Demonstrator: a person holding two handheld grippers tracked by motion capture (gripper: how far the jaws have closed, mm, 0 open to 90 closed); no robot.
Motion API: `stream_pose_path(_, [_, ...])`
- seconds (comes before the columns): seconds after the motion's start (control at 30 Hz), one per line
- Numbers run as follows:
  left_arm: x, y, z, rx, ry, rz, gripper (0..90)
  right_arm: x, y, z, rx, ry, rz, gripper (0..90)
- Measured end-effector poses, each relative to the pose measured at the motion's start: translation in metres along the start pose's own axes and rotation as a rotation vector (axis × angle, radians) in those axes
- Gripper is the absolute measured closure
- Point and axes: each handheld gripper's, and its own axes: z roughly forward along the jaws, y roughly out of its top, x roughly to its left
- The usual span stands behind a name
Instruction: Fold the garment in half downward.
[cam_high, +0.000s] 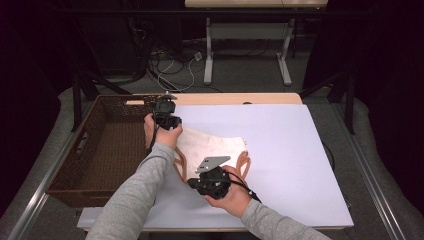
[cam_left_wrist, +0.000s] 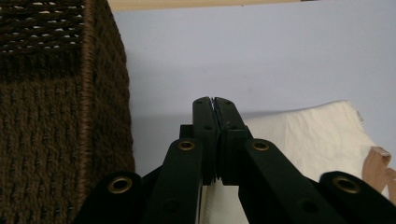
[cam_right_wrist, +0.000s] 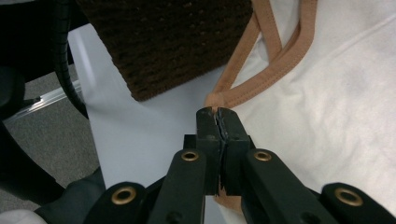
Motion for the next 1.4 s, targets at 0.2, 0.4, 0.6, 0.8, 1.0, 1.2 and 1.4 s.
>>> stream_pose_path(0.2, [0.010,0.003,-0.006,0.009,0.008,-0.014,88.6,0.007,0.009,-0.002,-0.015,0.015,-0.020,88.8])
stream_pose_path(0.4, [0.020,0.004,-0.010,0.016,0.014,-0.021,88.6,0.011,0.014,-0.002,-0.020,0.024,-0.024,88.8])
stream_pose_path(0.6, [0.030,0.005,-0.008,0.026,0.016,-0.036,88.6,0.015,0.016,-0.001,-0.017,0.033,-0.027,88.8])
stream_pose_path(0.8, [0.027,0.006,-0.003,0.032,0.016,-0.031,88.6,0.015,0.014,-0.003,-0.022,0.029,-0.025,88.8])
stream_pose_path(1.0, [0.015,0.010,-0.001,0.031,0.008,-0.013,88.6,0.010,0.010,-0.008,-0.027,0.027,-0.018,88.8])
stream_pose_path(1.2, [-0.002,0.014,0.001,0.028,0.003,0.013,88.6,0.008,0.005,-0.012,-0.041,0.021,0.001,88.8])
stream_pose_path(1.4, [-0.016,0.016,0.007,0.035,0.002,0.035,88.6,0.004,-0.001,-0.021,-0.055,0.011,0.006,88.8])
